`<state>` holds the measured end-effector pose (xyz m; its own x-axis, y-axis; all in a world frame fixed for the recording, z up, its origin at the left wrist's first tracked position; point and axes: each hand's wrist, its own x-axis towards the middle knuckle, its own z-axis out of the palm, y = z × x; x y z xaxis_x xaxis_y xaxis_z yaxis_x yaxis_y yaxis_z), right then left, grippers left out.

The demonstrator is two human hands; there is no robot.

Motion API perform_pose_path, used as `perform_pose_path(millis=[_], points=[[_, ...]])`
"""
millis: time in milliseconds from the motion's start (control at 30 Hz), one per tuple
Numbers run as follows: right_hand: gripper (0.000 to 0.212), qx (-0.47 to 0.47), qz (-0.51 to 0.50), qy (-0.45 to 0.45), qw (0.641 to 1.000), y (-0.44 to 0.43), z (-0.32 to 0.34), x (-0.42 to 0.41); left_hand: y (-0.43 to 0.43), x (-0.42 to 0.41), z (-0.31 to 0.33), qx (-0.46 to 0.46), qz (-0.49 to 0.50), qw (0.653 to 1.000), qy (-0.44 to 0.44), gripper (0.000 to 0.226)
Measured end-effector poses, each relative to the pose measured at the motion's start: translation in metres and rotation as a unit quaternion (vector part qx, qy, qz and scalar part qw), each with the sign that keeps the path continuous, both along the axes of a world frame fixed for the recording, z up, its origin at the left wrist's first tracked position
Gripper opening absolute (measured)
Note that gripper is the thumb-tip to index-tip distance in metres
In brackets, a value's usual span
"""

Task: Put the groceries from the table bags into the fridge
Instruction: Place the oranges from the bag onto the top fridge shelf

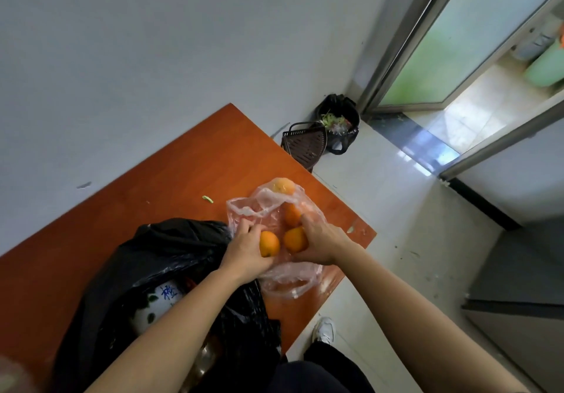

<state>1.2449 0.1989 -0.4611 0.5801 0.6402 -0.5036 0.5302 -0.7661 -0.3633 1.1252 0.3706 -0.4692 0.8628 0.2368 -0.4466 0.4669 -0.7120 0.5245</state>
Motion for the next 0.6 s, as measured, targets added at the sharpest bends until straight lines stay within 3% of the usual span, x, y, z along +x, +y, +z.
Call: perform_pose_path(millis=[133,267,367,600], points=[[0.074,0.094,-0.068,-0.009,0.993,-0.009,0.035,0.004,0.004,-0.016,0.026,0.027,0.056,0.987,-0.151,0.07],[0.068,0.214,-0.192,-0.012,0.958,-0.031,0.057,-0.002,0.003,-0.017,0.052,0.05,0.115,0.948,-0.293,0.065],[0.071,0.246,-0.277,-0.056,0.927,-0.058,0.072,-0.009,-0.012,0.0,0.079,0.052,0.099,0.927,-0.359,0.063],[0.073,0.299,-0.421,-0.168,0.84,-0.168,0.124,-0.032,-0.112,0.043,0.164,-0.049,0.004,0.888,-0.457,0.063]])
